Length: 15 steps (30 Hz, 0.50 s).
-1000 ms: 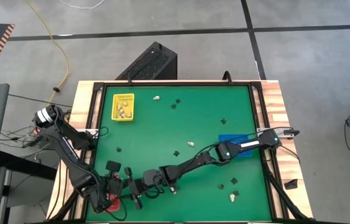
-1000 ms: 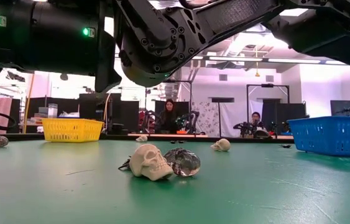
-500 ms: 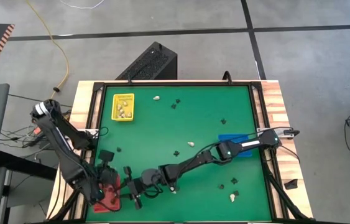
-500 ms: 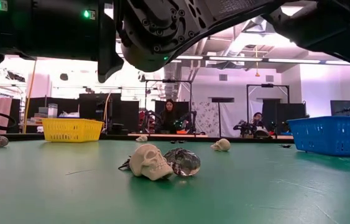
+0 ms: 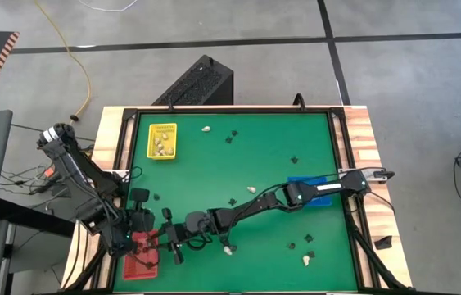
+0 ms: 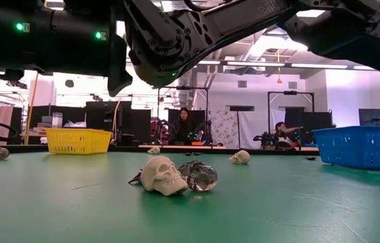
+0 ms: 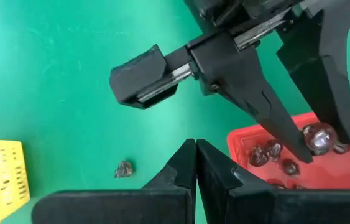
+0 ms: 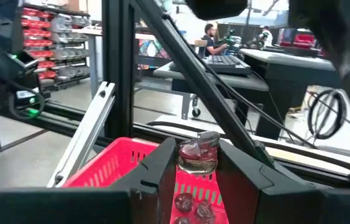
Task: Sort Halloween decoration
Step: Put the black skull toy into the red bin
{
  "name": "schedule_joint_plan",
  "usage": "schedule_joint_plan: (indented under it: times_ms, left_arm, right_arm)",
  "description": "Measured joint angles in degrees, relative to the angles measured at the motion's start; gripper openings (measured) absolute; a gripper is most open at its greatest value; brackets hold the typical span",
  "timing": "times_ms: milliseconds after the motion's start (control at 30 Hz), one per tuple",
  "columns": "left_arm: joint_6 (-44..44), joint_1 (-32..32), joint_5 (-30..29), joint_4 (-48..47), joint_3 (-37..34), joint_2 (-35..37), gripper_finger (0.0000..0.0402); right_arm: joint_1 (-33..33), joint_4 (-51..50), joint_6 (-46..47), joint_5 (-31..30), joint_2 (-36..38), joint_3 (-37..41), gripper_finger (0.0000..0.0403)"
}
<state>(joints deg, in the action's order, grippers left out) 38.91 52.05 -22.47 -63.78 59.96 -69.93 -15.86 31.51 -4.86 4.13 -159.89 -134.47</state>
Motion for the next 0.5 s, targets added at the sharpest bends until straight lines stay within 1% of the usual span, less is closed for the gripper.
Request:
schedule_joint_plan:
  times_ms: [67, 267, 367, 500]
  left_arm:
    - [-0.12, -0.65, 0.56, 0.09, 0.00, 0.00, 0.0000]
    - [-0.12, -2.03, 1.11, 0.32, 0.00, 0.00, 0.0000]
    - [-0.16, -2.18, 1.15, 0.33, -0.02, -0.02, 0.0000]
    - [-0.32, -2.18, 1.16, 0.32, -0.02, -0.02, 0.0000]
  right_arm:
    - [0.00, 2.49, -0.55, 0.56, -1.18, -0.05, 0.0134]
    - [0.01, 4.97, -0.09, 0.71, -2.63, 0.07, 0.0144]
    - [0.37, 5.17, 1.63, 0.67, -2.61, -0.01, 0.0163]
    - [0.75, 4.83, 2.08, 0.32, -2.61, 0.00, 0.0199]
